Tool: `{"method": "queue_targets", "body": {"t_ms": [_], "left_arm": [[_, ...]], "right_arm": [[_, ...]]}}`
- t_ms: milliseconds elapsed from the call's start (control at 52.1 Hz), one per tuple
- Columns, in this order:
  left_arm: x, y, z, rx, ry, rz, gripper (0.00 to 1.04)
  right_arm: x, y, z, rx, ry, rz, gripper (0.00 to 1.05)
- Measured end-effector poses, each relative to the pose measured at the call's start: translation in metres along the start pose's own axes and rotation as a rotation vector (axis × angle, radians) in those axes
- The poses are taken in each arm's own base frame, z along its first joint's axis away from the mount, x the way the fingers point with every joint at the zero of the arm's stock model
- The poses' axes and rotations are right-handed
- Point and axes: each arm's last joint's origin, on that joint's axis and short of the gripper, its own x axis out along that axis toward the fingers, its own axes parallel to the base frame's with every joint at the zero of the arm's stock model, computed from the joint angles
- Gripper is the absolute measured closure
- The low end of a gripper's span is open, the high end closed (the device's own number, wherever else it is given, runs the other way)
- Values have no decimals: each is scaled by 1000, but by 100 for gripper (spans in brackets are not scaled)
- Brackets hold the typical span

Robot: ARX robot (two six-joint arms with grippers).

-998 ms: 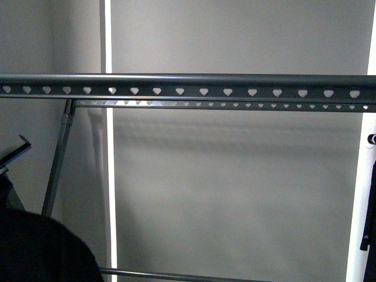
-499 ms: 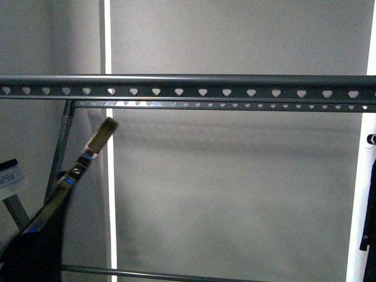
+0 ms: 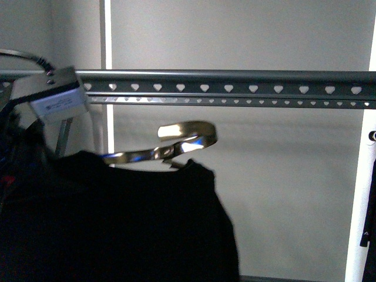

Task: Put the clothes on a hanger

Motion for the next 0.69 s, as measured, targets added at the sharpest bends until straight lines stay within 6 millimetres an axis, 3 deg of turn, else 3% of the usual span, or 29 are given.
{"method": "queue_targets", "body": {"t_ms": [173, 307, 557, 691], "left_arm": [[22, 6, 23, 432, -122, 6, 101], [44, 5, 41, 654, -193, -1, 101], [58, 1, 74, 785, -310, 59, 101], [59, 0, 77, 798, -325, 63, 101]], "right_arm": [[0, 0, 0, 0, 0, 0, 7], [0, 0, 0, 0, 0, 0, 7], [0, 0, 0, 0, 0, 0, 7], [0, 0, 0, 0, 0, 0, 7]]}}
